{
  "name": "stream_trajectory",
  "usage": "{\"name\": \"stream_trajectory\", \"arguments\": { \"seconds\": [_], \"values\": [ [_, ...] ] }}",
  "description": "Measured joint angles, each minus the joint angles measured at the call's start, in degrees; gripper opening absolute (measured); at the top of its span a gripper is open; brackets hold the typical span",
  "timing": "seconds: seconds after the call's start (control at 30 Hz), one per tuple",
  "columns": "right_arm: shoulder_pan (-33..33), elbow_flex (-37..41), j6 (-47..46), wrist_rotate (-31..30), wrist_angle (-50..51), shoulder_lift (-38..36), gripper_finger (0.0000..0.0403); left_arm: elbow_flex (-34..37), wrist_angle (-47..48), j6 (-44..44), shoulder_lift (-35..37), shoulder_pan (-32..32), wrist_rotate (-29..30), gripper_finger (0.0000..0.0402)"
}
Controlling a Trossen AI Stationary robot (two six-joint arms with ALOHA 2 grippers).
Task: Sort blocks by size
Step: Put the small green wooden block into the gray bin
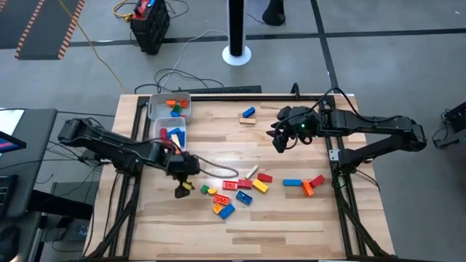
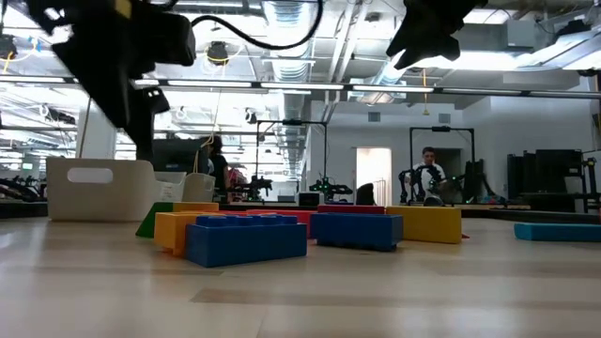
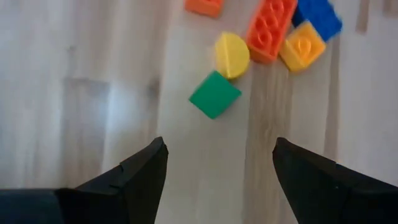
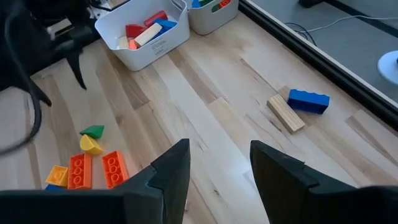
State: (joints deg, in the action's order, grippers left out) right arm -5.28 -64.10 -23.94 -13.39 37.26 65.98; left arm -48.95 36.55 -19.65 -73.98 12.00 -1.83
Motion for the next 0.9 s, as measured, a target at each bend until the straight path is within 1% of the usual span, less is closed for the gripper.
{"name": "stream_trajectory", "arguments": {
  "seconds": [0.13, 0.2, 0.37, 0.57, 0.7, 0.9],
  "values": [
    [0.0, 0.0, -0.7, 0.0, 0.0, 0.0, 0.0194, 0.0, -2.7, 8.8, -4.3, 1.9, 0.2, 0.0277],
    [0.0, 0.0, -1.3, 0.0, 0.0, 0.0, 0.0194, 0.0, -3.4, 11.4, -6.5, 2.2, 0.5, 0.0277],
    [0.9, 0.0, -2.1, 0.5, 0.0, 0.0, 0.0194, 0.0, -5.5, 14.3, -11.1, 2.2, 0.6, 0.0277],
    [2.5, 0.0, -3.0, 0.6, 0.0, 0.0, 0.0194, 0.0, -13.4, 20.1, -15.1, 2.1, 0.6, 0.0277],
    [3.0, 0.0, -3.4, 0.6, 0.0, 0.0, 0.0194, 0.0, -17.0, 22.5, -17.1, 2.1, 0.6, 0.0277],
    [3.0, 0.0, -4.0, 0.6, 0.1, 0.0, 0.0194, 0.0, -18.0, 25.8, -19.8, 2.1, 0.7, 0.0276]
  ]
}}
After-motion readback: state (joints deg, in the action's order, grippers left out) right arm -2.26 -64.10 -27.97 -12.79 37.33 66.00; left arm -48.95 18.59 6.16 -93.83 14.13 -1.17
